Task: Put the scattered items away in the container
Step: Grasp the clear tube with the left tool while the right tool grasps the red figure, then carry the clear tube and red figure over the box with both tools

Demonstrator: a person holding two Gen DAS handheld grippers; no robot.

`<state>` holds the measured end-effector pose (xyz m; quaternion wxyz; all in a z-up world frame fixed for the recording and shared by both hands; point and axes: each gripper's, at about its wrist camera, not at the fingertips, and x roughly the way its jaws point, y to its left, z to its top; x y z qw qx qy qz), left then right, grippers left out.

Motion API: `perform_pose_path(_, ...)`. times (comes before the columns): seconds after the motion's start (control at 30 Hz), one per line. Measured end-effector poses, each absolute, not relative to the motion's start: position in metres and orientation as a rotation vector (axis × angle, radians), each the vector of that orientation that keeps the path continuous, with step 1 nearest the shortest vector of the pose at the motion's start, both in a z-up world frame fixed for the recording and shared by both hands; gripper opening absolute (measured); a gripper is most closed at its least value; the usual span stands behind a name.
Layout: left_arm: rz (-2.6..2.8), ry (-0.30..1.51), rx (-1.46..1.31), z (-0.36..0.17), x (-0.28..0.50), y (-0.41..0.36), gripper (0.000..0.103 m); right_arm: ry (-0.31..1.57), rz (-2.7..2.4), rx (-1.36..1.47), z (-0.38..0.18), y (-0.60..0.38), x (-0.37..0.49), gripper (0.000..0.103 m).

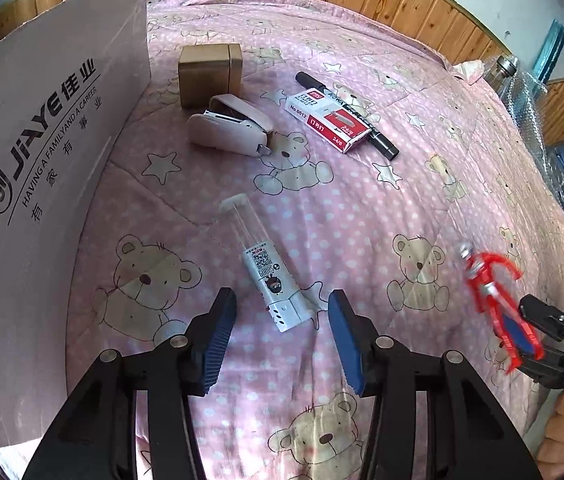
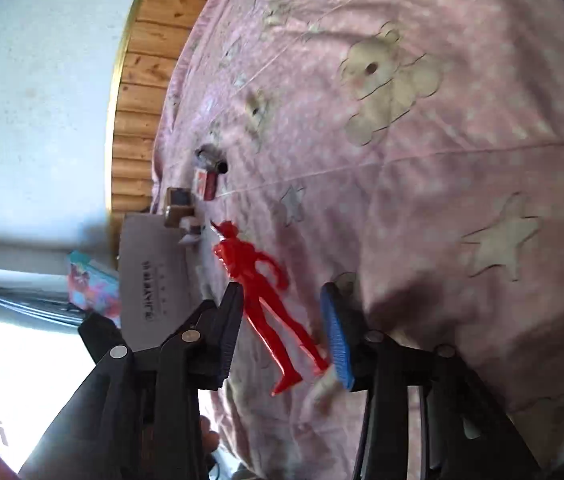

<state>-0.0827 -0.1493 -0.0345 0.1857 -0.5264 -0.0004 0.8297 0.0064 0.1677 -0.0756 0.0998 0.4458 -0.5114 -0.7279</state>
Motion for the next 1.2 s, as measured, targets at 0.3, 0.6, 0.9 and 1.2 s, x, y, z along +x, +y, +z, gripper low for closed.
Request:
perform_pose_path(0.3,2.351,-0.088,-1.458,-0.035,-0.085,-0.156,0.049,-0.545,-2.654,1.377,-0.011,0.107,0.006,0.046)
perform_pose_path(0.6,2.304,-0.128,-1.435,-0.039,-0.099,-0.149,0.021,-0.350,-2.594,1.568,-0.036,0.084,0.002,0.030)
perform_pose_path(0.9,2.249,-0.090,-1.449,-0.029,-0.080,-0.161,0.052,-0.236,-2.653,1.482,-0.025,0.067,-0.001,0.041)
perform_pose_path(1.2,2.284,0.115,-1.415,-0.037,-0.074,-0.141,0.019,-0.342,-2.615,1.488,-0.026,0.076,-0.001,0.028)
